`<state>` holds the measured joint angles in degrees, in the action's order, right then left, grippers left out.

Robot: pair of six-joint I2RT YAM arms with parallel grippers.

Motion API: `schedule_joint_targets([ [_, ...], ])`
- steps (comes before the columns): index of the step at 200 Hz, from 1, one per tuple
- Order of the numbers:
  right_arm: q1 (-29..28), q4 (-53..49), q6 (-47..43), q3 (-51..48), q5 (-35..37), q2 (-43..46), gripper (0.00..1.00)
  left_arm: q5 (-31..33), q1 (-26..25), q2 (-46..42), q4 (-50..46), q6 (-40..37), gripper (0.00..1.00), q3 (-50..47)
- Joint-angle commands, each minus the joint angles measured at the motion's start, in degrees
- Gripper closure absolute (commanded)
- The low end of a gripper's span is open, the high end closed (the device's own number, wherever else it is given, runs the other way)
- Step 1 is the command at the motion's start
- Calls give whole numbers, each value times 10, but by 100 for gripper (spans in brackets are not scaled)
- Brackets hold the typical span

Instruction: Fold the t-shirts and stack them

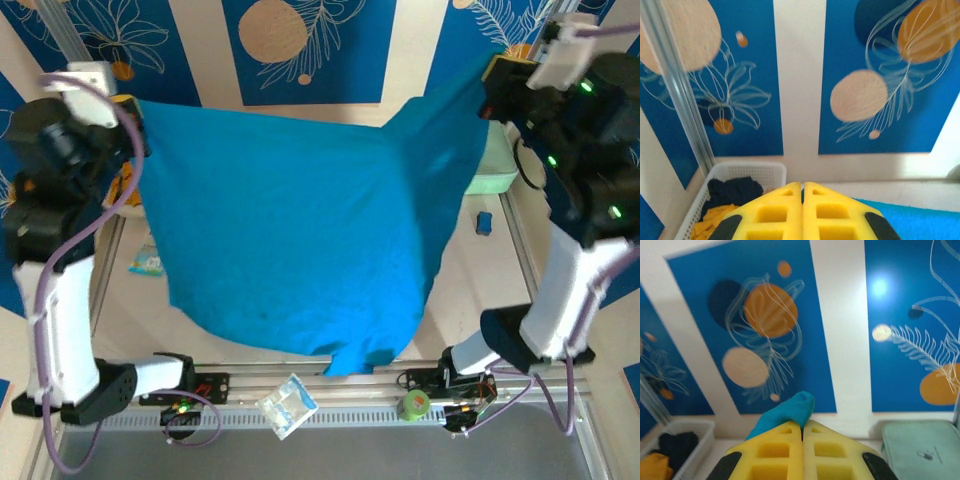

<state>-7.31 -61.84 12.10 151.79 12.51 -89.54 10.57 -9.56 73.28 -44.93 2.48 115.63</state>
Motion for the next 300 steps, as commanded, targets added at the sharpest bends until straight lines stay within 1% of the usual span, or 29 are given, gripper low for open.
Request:
schedule_joint_targets([
  [1, 9, 37, -23, -22, 27, -63, 100, 21, -1, 53, 106, -8, 100, -76],
  [18, 13, 51, -28, -18, 16, -138, 100, 32, -2, 112, 163, -10, 100, -117],
  [28, 13, 55, -34, 1, 11, -191, 100, 40, -1, 160, 196, -17, 100, -130],
  [49, 13, 59, -48, 69, 9, -322, 100, 52, 1, 276, 251, -23, 100, -120],
  [64, 13, 74, -61, 104, 8, -407, 100, 43, 4, 367, 277, -21, 100, -85],
  [86, 11, 130, -79, 99, 7, -491, 100, 37, 3, 497, 284, -17, 100, 0],
  [108, 9, 177, -91, 94, 5, -544, 100, 38, 3, 600, 270, -16, 100, 97],
  [131, 9, 204, -98, 94, 13, -576, 100, 44, 4, 664, 262, -20, 100, 165],
  [149, 10, 209, -97, 88, 13, -582, 100, 50, 6, 683, 272, -23, 100, 179],
  [180, 9, 206, -90, 70, 16, -571, 100, 61, 10, 689, 277, -30, 100, 175],
  [208, 13, 208, -81, 53, 18, -548, 100, 73, 17, 682, 279, -40, 100, 157],
  [248, 14, 181, -74, 43, -11, -526, 100, 71, 21, 668, 306, -61, 100, 113],
  [271, 11, 170, -68, 0, -21, -502, 100, 80, 22, 661, 323, -68, 100, 90],
  [300, 9, 186, -60, -98, -27, -445, 100, 87, 25, 639, 346, -73, 100, 52],
])
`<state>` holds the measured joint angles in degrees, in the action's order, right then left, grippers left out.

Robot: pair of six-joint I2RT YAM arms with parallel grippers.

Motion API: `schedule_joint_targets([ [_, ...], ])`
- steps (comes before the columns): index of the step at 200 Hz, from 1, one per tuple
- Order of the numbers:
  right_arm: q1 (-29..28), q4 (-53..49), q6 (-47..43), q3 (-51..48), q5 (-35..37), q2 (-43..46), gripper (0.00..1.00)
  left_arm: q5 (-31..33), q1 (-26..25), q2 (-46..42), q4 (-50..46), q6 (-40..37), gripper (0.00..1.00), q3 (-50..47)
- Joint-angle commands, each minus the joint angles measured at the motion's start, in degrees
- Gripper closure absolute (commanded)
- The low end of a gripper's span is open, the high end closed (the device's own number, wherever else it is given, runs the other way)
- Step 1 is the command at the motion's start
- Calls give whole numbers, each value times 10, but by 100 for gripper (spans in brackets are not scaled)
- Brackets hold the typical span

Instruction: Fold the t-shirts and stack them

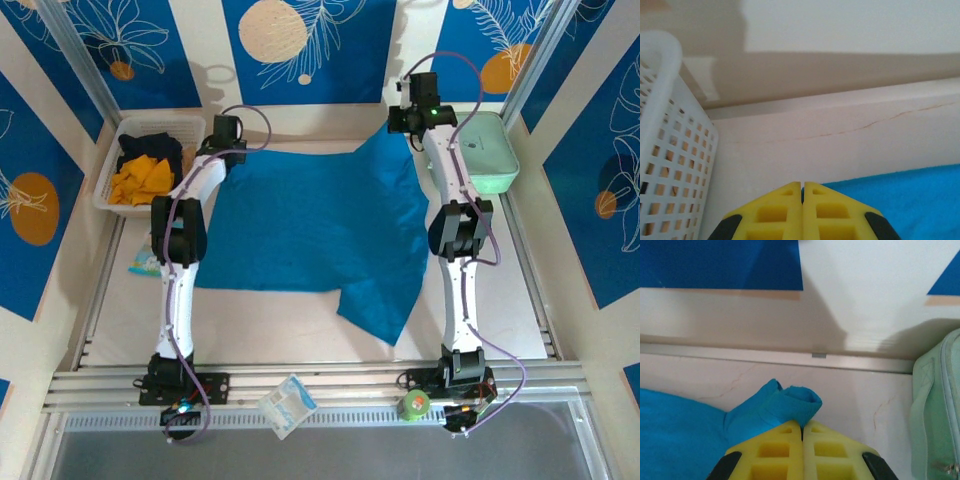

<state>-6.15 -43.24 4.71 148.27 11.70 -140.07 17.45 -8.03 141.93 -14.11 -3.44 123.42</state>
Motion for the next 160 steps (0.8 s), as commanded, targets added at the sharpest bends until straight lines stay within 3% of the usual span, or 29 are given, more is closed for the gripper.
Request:
schedule_joint_targets([
  [1, -3, 2, 14, -67, -20, 63, 100, 18, 10, -49, 38, -14, 100, -27],
  [99, -2, 139, 65, -456, -36, 292, 100, 25, 27, -120, 87, -27, 100, -151],
  [160, -1, 177, 94, -600, -27, 360, 100, 12, 27, -111, 88, -41, 100, -166],
])
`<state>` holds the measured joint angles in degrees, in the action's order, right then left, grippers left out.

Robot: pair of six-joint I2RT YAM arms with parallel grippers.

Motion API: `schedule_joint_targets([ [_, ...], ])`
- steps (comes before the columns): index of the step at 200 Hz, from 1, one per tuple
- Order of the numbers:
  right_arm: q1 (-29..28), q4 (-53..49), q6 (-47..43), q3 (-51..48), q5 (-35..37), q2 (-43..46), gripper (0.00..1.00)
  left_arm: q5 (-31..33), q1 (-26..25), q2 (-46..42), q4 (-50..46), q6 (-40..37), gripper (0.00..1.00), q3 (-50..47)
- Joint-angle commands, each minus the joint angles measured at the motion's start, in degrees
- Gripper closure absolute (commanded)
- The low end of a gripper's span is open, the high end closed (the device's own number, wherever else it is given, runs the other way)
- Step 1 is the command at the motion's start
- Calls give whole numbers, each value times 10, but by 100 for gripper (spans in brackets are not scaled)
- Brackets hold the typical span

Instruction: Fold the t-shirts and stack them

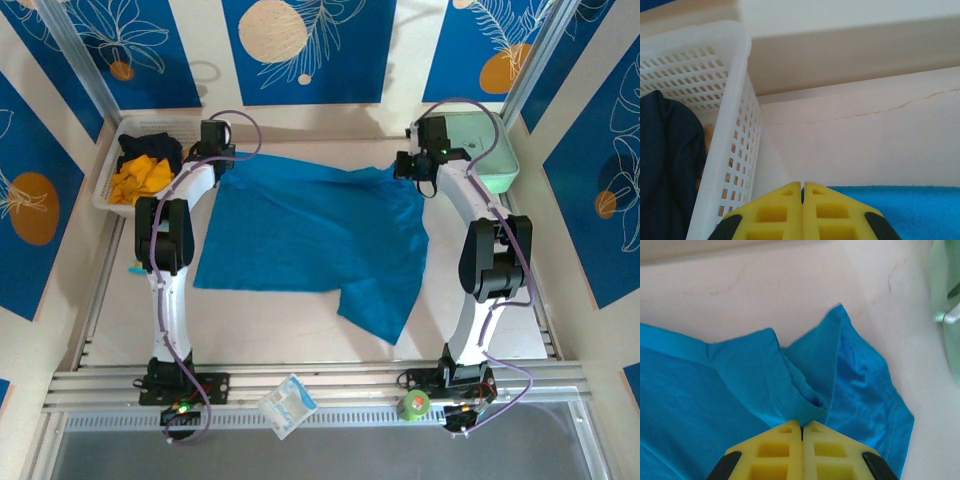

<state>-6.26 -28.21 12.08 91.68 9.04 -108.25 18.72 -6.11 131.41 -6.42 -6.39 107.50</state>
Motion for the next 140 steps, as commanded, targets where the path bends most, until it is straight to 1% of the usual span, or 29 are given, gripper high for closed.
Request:
schedule_joint_targets([
  [1, 0, 27, 22, -35, 0, 43, 100, -1, 7, -6, 11, -11, 100, -7],
  [43, 3, 35, 31, -86, 15, 101, 100, -26, 7, -20, 29, -14, 100, -28],
  [66, 11, 36, 34, -95, 23, 130, 100, -45, 7, -17, 29, -14, 100, -27],
  [93, 26, 28, 32, -73, 24, 142, 100, -58, 4, -7, 32, -18, 100, -18],
  [140, 29, 9, 27, -17, 10, 116, 100, -61, -2, 11, 52, -37, 100, -2],
])
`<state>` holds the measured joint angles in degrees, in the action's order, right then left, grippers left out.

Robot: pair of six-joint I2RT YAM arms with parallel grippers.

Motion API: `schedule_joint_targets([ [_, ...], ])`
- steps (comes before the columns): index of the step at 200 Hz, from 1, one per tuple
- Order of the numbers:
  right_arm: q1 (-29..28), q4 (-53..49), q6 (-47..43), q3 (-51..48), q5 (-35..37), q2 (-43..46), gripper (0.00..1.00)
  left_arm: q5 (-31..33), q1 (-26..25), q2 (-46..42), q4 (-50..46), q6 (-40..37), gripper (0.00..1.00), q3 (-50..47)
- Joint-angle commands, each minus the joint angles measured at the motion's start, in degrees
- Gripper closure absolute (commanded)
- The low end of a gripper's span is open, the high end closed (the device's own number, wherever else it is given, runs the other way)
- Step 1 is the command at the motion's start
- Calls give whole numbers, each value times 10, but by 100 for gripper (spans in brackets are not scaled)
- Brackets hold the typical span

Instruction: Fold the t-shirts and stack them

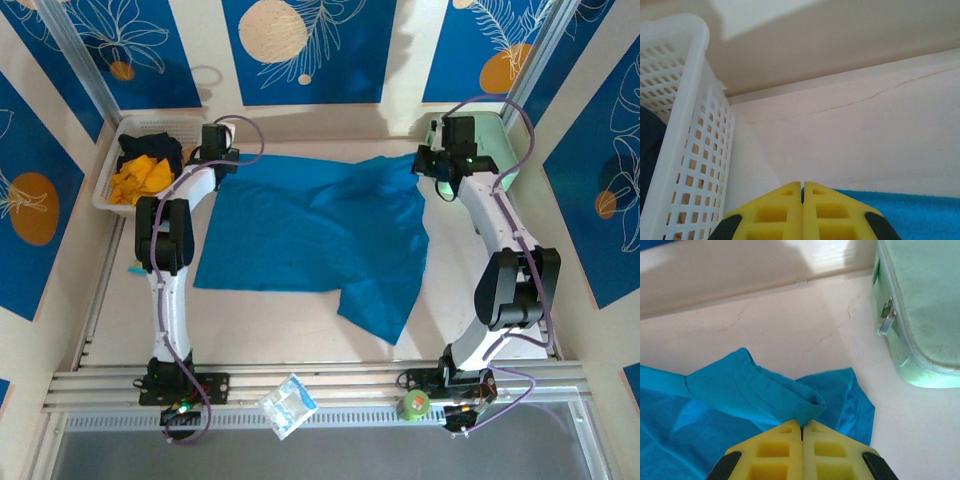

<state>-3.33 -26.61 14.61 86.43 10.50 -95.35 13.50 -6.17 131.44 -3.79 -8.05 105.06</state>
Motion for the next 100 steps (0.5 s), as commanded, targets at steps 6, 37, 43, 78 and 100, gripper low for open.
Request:
schedule_joint_targets([
  [6, -1, -7, 2, 37, -3, -16, 100, -7, -1, 13, 28, -23, 100, 24],
  [37, -4, -3, 11, 19, -3, -4, 100, -3, -2, 4, 36, -38, 100, 16],
  [43, -4, -1, 12, 11, -5, 1, 100, -3, -1, 1, 40, -42, 100, 10],
  [78, -6, 0, 18, -30, -11, 28, 100, 6, -2, -18, 59, -63, 100, -27],
  [100, -10, 6, 23, -67, -14, 45, 100, 13, -3, -24, 63, -68, 100, -43],
])
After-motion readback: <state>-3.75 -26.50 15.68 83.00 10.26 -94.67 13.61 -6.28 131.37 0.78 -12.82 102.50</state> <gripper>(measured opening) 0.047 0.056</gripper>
